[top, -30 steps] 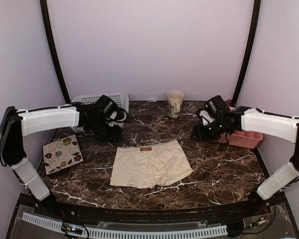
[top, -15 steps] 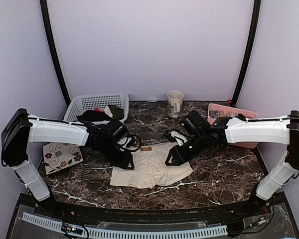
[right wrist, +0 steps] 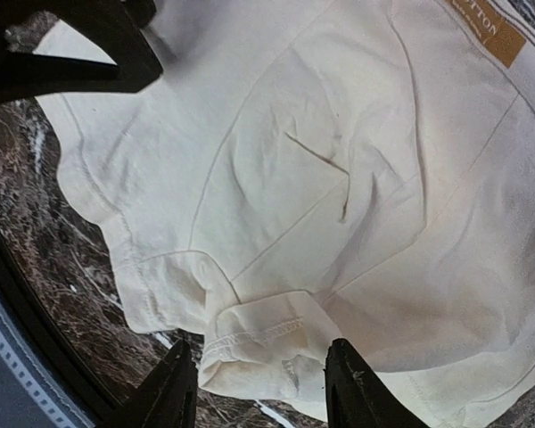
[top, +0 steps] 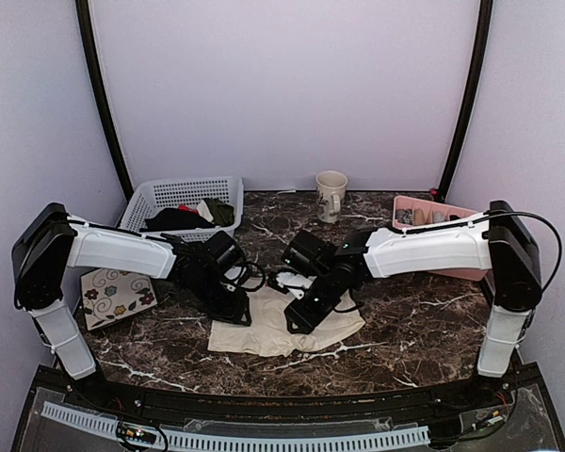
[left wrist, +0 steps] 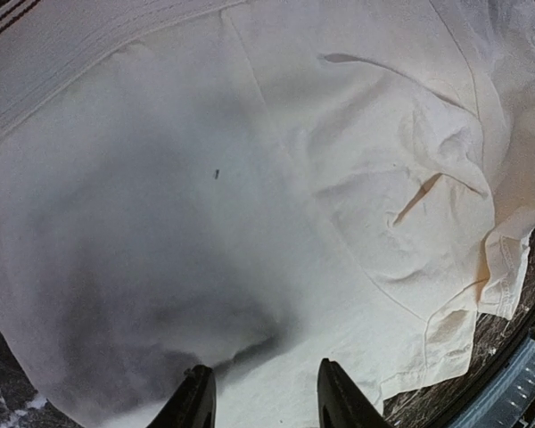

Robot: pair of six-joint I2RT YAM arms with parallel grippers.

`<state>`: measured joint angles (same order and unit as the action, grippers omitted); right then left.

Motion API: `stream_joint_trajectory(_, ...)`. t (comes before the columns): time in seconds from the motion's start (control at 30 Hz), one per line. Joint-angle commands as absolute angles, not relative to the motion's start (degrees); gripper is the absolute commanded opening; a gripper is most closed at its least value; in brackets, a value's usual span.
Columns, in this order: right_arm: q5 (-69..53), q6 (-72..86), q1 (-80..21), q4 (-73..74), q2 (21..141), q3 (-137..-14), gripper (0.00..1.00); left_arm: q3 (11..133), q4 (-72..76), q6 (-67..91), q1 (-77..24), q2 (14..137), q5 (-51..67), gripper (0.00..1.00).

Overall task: Roll the underwear
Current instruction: Smooth out the underwear at the center of the board.

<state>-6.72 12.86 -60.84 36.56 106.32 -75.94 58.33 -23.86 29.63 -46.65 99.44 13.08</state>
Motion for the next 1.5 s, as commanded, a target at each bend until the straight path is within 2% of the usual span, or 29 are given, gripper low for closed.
stream_joint_trajectory(0.0, -0.8, 9.0, -61.6, 40.4, 107.6, -76.3, 0.49, 57.5, -23.3, 30.6, -46.6, 100.2, 13.1, 0.42)
stream_joint_trajectory(0.13, 3.5, 7.9, -61.7, 40.5, 108.1, -75.5, 0.43, 57.2, -22.8, 31.0, -46.6, 100.5, 13.2, 0.42)
stream_joint_trajectory(0.5, 9.5, 7.4, -61.5, 41.7, 104.8, -71.7, 0.0, 58.2, -24.6, 30.8, -46.5, 102.4, 11.9, 0.4)
stream_joint_trajectory(0.67, 8.1, 7.3, -61.5, 41.2, 101.2, -70.0, 0.0, 58.4, -24.8, 30.7, -46.5, 102.6, 11.7, 0.4)
stream_joint_trajectory(0.8, 6.1, 6.7, -61.5, 38.9, 100.1, -71.2, 0.19, 58.5, -24.6, 30.8, -46.5, 102.4, 12.0, 0.39)
stream_joint_trajectory(0.87, 5.2, 5.9, -61.5, 38.5, 101.1, -72.8, 0.25, 58.7, -24.5, 30.8, -46.5, 102.4, 11.9, 0.39)
stream_joint_trajectory(1.13, 2.0, 3.6, -61.7, 38.3, 107.9, -76.9, 0.35, 57.9, -24.0, 31.4, -46.5, 102.2, 11.8, 0.39)
stream_joint_trajectory(1.33, 3.1, 2.6, -61.8, 38.6, 111.0, -76.9, 0.33, 57.6, -23.9, 31.6, -46.5, 102.4, 11.9, 0.39)
stream_joint_trajectory(1.4, 5.2, 2.8, -61.8, 38.7, 111.0, -76.6, 0.26, 57.5, -23.9, 31.5, -46.5, 102.4, 11.8, 0.39)
stream_joint_trajectory(1.47, 6.9, 3.3, -61.8, 39.0, 110.3, -76.6, 0.14, 57.4, -23.9, 31.5, -46.5, 102.4, 11.7, 0.39)
